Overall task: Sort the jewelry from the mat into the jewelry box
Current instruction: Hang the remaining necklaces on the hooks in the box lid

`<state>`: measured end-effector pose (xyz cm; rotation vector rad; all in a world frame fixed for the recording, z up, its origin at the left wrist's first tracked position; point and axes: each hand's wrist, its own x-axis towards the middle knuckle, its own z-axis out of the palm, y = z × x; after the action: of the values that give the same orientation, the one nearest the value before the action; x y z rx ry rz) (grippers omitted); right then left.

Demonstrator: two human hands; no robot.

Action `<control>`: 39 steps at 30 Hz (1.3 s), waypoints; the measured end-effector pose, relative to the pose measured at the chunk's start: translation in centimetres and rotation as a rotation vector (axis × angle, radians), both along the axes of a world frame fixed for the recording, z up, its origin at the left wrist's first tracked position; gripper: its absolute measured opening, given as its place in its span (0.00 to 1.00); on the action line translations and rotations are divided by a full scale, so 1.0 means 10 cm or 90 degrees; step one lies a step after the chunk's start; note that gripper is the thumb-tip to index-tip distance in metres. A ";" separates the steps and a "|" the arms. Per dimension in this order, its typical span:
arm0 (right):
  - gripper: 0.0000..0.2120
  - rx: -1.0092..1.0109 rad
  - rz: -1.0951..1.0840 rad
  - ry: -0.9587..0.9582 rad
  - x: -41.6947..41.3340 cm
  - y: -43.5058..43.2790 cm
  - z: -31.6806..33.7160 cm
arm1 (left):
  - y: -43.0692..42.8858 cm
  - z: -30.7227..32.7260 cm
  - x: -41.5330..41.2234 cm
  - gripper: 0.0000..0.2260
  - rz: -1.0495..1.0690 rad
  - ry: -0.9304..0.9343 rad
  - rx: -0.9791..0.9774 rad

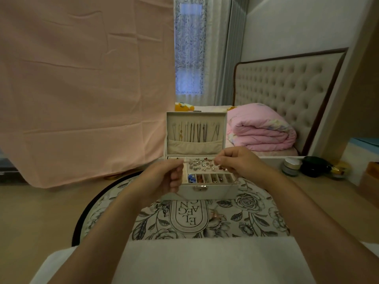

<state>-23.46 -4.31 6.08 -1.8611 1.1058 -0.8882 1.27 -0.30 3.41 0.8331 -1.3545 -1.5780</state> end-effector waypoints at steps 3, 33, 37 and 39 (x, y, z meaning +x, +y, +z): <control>0.21 -0.021 -0.003 -0.015 -0.05 -0.09 0.15 | -0.19 0.20 -0.12 0.10 -0.021 0.189 -0.011; 0.10 -0.281 -0.232 0.036 0.20 -1.87 0.38 | -2.21 0.66 -0.66 0.06 0.169 -0.298 -0.265; 0.12 -0.171 -0.128 -0.074 0.20 -1.87 0.28 | -2.30 0.60 -0.64 0.10 0.118 -0.265 -0.263; 0.10 -0.104 -0.141 -0.111 0.19 -1.90 0.23 | -2.35 0.56 -0.63 0.11 0.119 -0.273 -0.273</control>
<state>-21.57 -23.36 8.40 -1.7730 1.1747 -1.2765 -5.03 -23.76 8.97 1.0231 -1.7785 -0.9415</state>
